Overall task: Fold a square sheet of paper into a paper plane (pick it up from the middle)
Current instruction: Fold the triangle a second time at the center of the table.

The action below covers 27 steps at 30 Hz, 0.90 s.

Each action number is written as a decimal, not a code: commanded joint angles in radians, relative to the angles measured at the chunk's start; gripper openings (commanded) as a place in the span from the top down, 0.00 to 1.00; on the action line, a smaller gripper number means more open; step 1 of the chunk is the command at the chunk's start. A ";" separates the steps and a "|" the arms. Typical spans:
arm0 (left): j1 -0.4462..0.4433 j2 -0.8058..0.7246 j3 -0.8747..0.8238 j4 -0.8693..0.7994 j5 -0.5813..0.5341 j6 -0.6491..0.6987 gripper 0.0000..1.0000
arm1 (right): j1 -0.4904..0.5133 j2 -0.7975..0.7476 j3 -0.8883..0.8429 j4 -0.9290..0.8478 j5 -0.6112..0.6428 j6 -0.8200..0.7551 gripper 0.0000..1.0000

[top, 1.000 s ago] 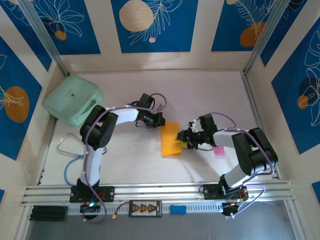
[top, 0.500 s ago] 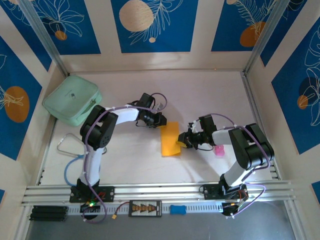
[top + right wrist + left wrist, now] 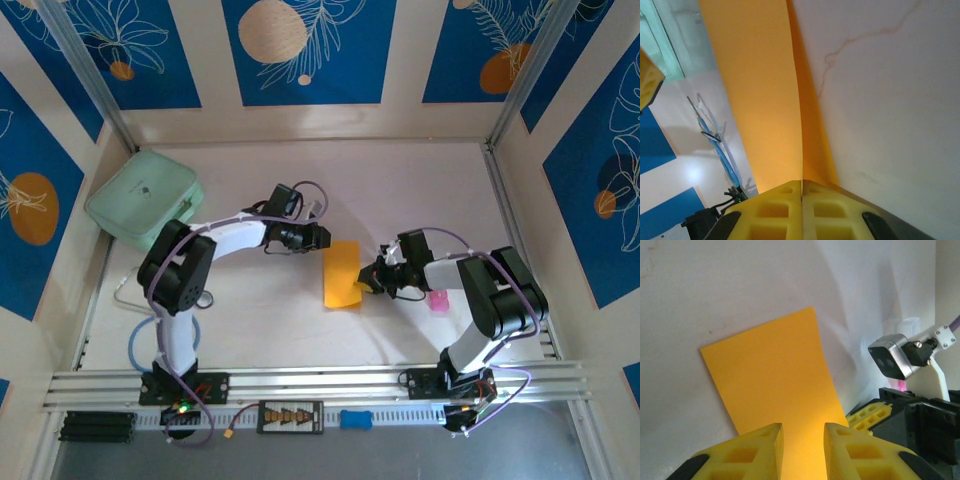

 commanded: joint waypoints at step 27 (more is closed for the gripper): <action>-0.467 -0.249 -0.204 -0.007 -0.596 0.429 0.42 | -0.011 -0.018 0.059 -0.020 -0.068 -0.038 0.85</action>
